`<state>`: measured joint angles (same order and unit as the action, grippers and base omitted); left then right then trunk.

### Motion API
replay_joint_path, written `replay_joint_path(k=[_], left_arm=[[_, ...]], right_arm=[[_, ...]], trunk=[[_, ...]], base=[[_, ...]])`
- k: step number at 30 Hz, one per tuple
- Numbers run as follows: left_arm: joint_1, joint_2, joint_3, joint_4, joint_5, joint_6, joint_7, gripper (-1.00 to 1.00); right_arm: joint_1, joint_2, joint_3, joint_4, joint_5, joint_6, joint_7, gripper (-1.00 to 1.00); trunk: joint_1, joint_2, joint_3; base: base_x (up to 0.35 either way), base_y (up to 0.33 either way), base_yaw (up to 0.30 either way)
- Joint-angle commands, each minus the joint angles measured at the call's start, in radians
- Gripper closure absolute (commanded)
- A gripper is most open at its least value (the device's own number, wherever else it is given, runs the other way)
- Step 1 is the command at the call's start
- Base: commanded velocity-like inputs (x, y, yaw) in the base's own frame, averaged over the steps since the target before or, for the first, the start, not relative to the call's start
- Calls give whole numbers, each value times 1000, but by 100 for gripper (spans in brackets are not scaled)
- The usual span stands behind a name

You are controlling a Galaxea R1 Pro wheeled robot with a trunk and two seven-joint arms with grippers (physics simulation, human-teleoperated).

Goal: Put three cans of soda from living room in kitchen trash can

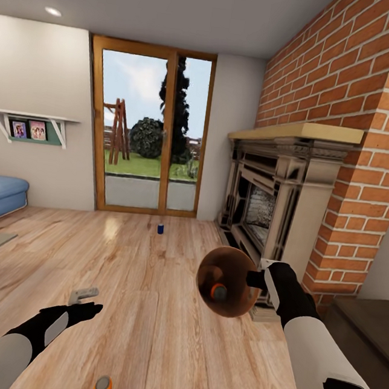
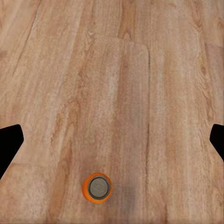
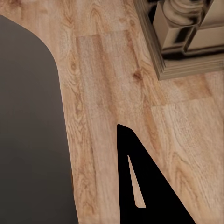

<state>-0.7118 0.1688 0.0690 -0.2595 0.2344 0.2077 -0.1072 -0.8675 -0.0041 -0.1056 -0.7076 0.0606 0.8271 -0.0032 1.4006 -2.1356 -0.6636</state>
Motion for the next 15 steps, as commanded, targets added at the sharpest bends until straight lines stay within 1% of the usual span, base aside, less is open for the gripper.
replay_joint_path(k=[1,15], left_arm=[[0,0,0,0,0,-1,0,-100],[0,0,-2,0,-1,-4,-1,-100]], right_arm=[[-1,0,-1,-1,-12,0,0,100],[0,1,1,-1,-11,0,0,100]], trunk=[[4,-7,-3],[58,-105,-47]], base=[[0,0,0],[0,0,0]])
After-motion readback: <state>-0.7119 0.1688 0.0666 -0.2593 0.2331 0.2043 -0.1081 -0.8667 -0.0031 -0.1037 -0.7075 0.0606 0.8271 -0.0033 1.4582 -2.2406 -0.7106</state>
